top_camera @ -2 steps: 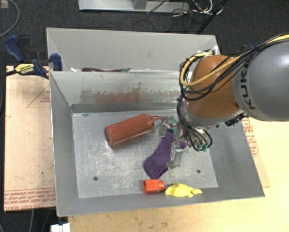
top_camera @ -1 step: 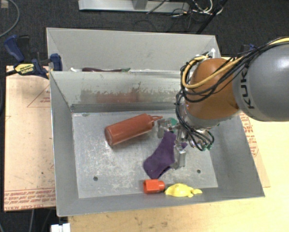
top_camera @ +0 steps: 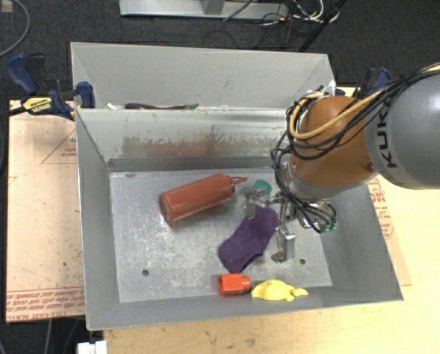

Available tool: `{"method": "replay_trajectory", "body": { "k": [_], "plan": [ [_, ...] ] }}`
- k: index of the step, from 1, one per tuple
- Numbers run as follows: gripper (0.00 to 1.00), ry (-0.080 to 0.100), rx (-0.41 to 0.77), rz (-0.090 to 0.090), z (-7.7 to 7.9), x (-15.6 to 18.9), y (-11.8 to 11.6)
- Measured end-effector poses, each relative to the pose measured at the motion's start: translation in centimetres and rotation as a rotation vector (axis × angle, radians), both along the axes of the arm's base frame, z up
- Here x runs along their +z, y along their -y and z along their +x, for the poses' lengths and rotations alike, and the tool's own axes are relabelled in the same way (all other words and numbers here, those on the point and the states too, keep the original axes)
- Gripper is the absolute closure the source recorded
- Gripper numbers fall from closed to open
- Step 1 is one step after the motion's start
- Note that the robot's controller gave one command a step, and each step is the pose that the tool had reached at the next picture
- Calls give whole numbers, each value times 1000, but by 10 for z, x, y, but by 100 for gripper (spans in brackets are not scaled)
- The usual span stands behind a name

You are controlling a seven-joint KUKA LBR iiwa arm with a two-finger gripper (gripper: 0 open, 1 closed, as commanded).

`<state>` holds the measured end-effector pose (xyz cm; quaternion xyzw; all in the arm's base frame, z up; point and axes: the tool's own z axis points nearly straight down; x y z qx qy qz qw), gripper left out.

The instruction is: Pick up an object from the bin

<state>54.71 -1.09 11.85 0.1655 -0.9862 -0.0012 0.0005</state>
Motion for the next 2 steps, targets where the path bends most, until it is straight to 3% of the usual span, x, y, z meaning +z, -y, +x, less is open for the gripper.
{"method": "replay_trajectory", "body": {
  "k": [1,2],
  "plan": [
    [0,3,-80,1,1,-3,-2],
    [0,3,21,1,9,-35,-11]
  ]
}}
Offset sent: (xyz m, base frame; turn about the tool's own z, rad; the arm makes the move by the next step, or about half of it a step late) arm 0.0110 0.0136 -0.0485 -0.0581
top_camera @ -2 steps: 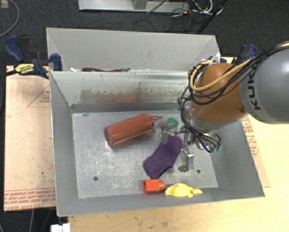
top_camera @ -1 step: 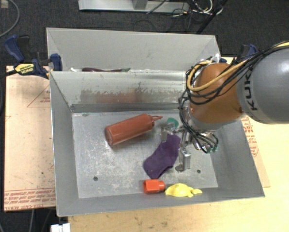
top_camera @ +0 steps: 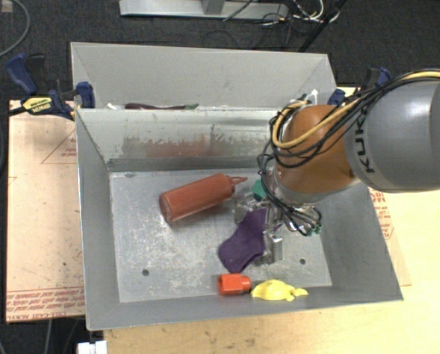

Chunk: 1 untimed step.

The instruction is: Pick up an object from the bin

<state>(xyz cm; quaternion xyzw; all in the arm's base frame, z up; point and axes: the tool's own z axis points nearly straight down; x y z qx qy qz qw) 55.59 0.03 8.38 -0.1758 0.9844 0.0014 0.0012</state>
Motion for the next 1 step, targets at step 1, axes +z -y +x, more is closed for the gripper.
{"method": "replay_trajectory", "body": {
  "k": [1],
  "plan": [
    [100,1,-121,2,3,-13,-4]
  ]
}}
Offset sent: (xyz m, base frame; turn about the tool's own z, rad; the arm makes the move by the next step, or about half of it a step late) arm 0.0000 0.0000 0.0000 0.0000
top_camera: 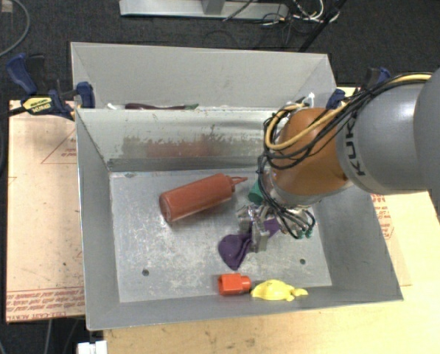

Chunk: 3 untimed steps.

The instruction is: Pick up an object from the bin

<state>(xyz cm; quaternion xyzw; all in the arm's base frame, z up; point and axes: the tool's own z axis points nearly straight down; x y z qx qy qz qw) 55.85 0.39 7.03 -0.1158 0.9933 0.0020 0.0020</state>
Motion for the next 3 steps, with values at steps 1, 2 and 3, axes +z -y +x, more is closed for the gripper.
{"method": "replay_trajectory", "body": {
  "k": [1,2,3],
  "plan": [
    [100,0,0,0,0,0,0],
    [100,0,0,0,0,0,0],
    [100,-3,-1,0,-1,2,0]
  ]
}}
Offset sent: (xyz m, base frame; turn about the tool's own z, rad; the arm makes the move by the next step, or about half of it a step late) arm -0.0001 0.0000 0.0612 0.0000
